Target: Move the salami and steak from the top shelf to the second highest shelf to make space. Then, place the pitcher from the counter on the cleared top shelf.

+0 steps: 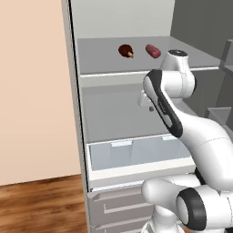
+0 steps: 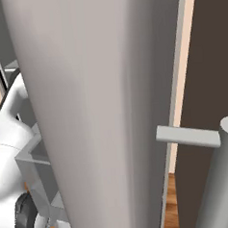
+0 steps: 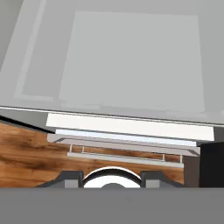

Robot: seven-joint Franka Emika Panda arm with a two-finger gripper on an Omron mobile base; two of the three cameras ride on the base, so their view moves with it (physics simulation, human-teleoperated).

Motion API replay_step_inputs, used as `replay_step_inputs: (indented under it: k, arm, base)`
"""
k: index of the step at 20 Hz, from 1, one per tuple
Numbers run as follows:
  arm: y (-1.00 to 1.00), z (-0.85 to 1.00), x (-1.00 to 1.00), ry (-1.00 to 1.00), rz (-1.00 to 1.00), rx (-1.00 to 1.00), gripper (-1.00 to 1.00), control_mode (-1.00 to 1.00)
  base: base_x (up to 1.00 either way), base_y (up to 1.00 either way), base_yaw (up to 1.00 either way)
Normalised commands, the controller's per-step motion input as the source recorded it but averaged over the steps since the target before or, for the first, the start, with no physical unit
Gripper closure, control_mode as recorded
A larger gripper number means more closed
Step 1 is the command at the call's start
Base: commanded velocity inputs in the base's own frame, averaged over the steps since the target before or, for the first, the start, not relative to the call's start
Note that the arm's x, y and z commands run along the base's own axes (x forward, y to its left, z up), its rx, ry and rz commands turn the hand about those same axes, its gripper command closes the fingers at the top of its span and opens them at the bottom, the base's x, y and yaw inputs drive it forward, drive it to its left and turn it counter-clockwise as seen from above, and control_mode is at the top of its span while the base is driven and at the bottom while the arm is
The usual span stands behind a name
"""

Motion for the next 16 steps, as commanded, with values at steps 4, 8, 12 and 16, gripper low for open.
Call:
replay_step_inputs:
  k: [4,8,12,16]
  arm:
    - [0.00,-0.02,-0.04,-0.03,0.01,0.00,-1.00,-1.00]
    - [0.00,0.25,-0.10,-0.23,0.00,0.00,-1.00,-1.00]
    - [-0.04,0.59,-0.10,-0.41,0.00,0.04,-1.00,-1.00]
    - [-0.10,0.61,0.00,-0.46,-0.03,0.03,-1.00,-1.00]
  base:
    - [0.00,0.00,0.00]
    - [0.00,0.00,0.00]
    - [0.00,0.00,0.00]
    - [0.00,0.00,0.00]
